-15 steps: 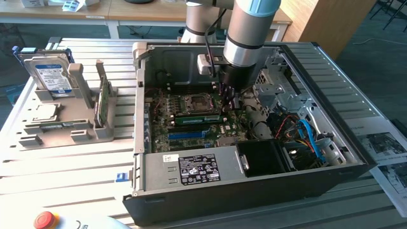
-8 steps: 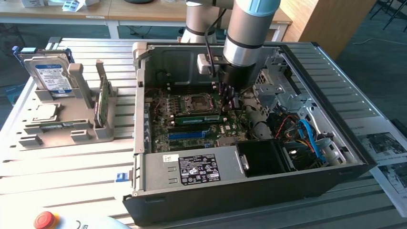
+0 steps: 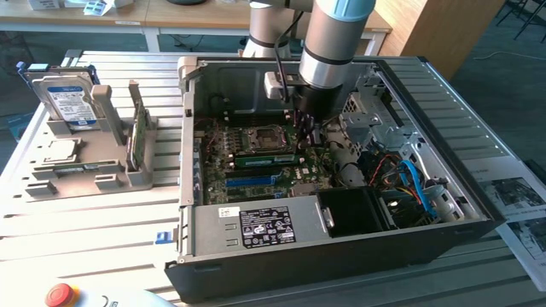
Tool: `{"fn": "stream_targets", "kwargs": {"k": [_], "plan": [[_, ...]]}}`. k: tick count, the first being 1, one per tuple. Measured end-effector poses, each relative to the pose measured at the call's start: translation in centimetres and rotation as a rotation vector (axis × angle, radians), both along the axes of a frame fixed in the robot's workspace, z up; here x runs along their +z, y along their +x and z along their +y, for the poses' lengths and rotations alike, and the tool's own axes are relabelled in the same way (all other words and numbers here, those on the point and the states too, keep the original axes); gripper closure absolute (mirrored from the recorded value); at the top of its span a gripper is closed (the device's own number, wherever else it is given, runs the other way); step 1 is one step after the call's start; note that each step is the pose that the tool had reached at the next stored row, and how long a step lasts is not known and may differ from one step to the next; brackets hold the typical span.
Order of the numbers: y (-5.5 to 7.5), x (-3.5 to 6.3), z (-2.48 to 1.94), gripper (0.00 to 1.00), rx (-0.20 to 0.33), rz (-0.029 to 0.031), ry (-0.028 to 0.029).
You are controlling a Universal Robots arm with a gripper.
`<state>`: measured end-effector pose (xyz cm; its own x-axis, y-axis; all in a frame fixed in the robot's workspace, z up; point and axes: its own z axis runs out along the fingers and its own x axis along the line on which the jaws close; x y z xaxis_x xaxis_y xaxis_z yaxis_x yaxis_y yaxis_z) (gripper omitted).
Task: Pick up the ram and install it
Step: 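Press down the ram until it locks into place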
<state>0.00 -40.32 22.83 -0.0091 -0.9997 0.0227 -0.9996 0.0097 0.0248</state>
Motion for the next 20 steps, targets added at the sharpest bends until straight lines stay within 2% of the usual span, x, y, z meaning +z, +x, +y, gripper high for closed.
{"fn": "stream_targets", "kwargs": {"k": [20], "plan": [[0.00, -0.43, 0.00, 0.90, 0.000, 0.0000, -0.0001]]}}
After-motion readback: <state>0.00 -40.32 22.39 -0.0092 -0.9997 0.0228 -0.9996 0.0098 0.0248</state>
